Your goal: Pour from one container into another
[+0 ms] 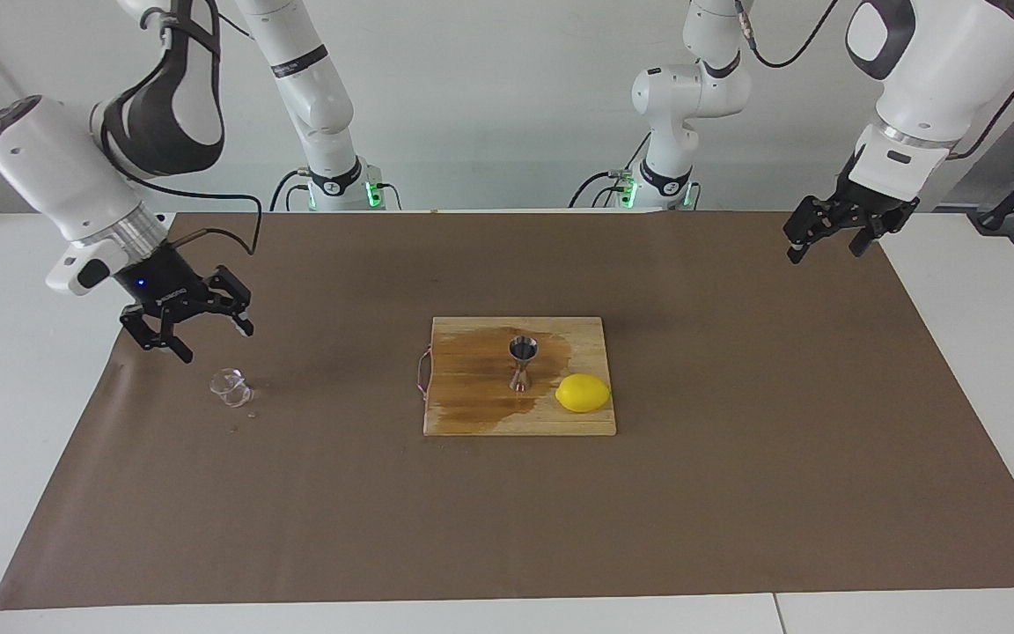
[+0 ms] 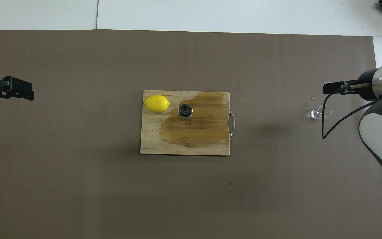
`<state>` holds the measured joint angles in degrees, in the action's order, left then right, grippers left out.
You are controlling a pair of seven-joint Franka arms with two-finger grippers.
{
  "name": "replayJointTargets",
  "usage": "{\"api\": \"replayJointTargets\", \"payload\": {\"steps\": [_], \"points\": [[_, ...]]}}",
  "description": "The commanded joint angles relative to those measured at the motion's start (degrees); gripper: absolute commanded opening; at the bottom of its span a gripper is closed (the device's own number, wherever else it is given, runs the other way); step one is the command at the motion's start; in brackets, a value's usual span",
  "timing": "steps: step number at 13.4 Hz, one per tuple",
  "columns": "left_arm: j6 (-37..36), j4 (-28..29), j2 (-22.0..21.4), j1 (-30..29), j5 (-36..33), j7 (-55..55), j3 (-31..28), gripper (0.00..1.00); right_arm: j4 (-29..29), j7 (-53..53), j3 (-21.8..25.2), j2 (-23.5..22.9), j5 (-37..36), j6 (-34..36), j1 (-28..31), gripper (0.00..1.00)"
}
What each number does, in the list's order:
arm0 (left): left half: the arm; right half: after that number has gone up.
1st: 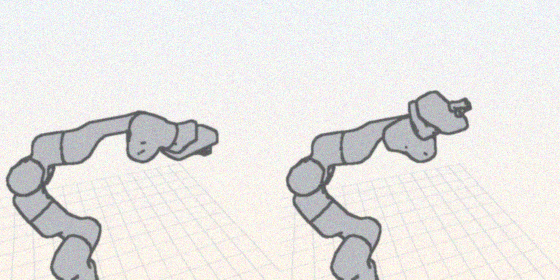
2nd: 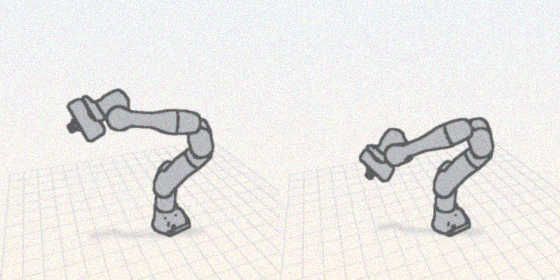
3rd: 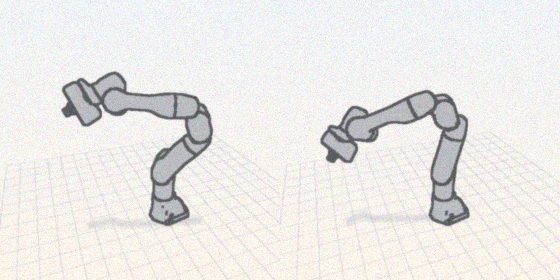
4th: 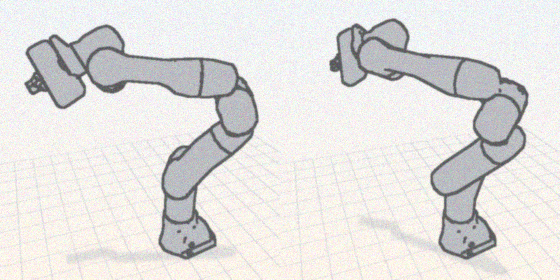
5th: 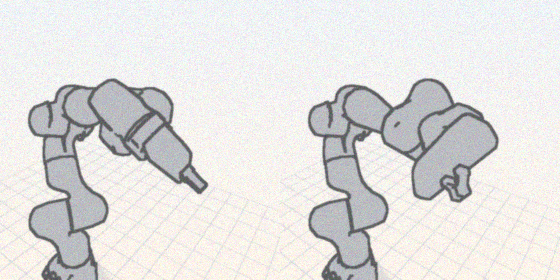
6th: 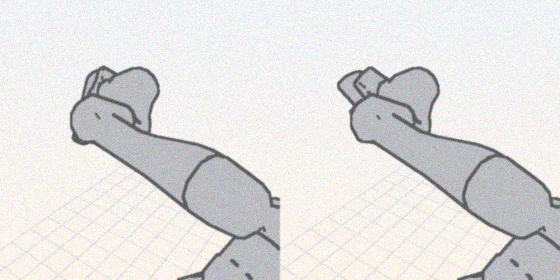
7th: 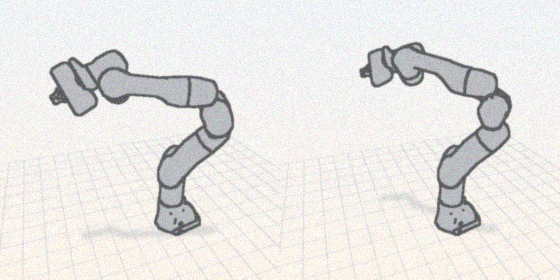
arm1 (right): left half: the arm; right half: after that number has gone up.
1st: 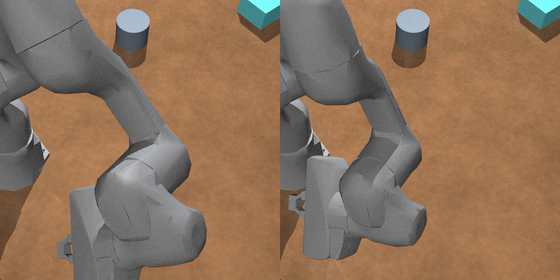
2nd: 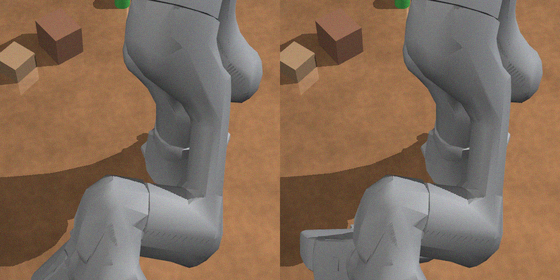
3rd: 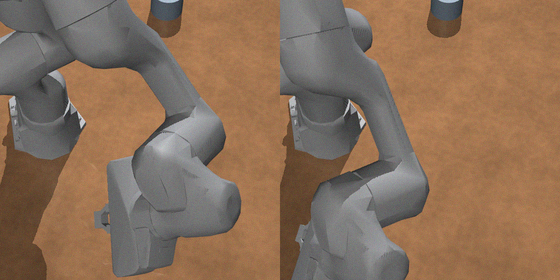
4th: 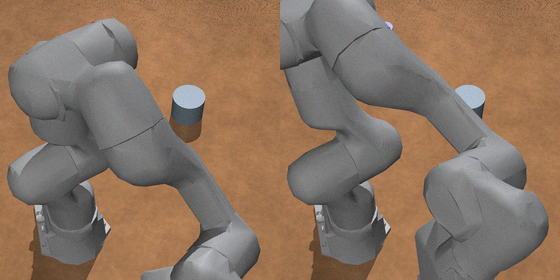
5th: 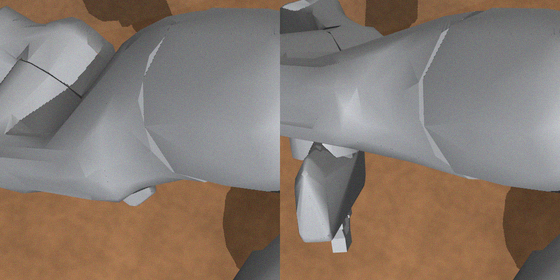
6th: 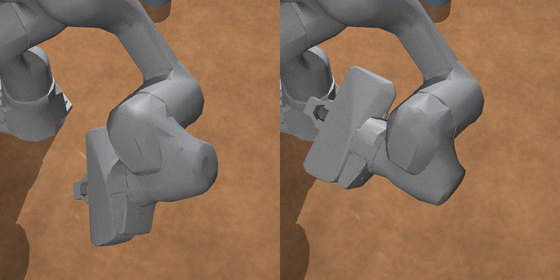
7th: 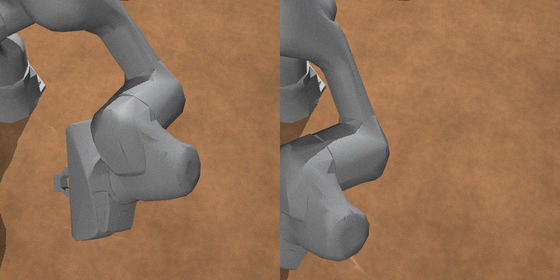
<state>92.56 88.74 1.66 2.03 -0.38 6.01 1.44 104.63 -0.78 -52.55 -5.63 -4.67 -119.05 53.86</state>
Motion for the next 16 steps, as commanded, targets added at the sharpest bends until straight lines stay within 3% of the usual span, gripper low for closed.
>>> {"api": "replayJointTargets", "payload": {"steps": [1,4,8,12,13,16], "points": [[0.51,0.64,-0.87,0.44,0.56,-0.56,-0.38,1.00,-6.00,1.57,2.35,0.09,-1.31,7.06,-2.34,1.00],[0.60,0.64,-0.87,0.52,0.56,-1.26,-0.38,1.00,-10.83,2.10,7.00,0.54,-1.31,13.91,-5.94,1.00],[0.60,0.64,-0.87,0.87,0.39,-2.14,-0.38,1.00,-14.11,2.62,22.01,2.73,-0.87,18.68,-20.25,1.00],[1.56,0.64,-0.87,0.87,0.38,-3.73,-0.38,1.00,-14.02,2.45,47.30,4.14,0.01,20.70,-42.65,1.00],[1.57,0.64,-0.87,0.87,0.38,-3.73,-0.38,1.00,-13.67,2.71,51.28,4.23,0.79,20.79,-46.88,1.00],[1.48,0.64,-0.87,0.87,0.47,-3.64,-0.38,1.00,-13.23,4.91,52.29,4.40,1.42,21.84,-47.63,1.00]]}}
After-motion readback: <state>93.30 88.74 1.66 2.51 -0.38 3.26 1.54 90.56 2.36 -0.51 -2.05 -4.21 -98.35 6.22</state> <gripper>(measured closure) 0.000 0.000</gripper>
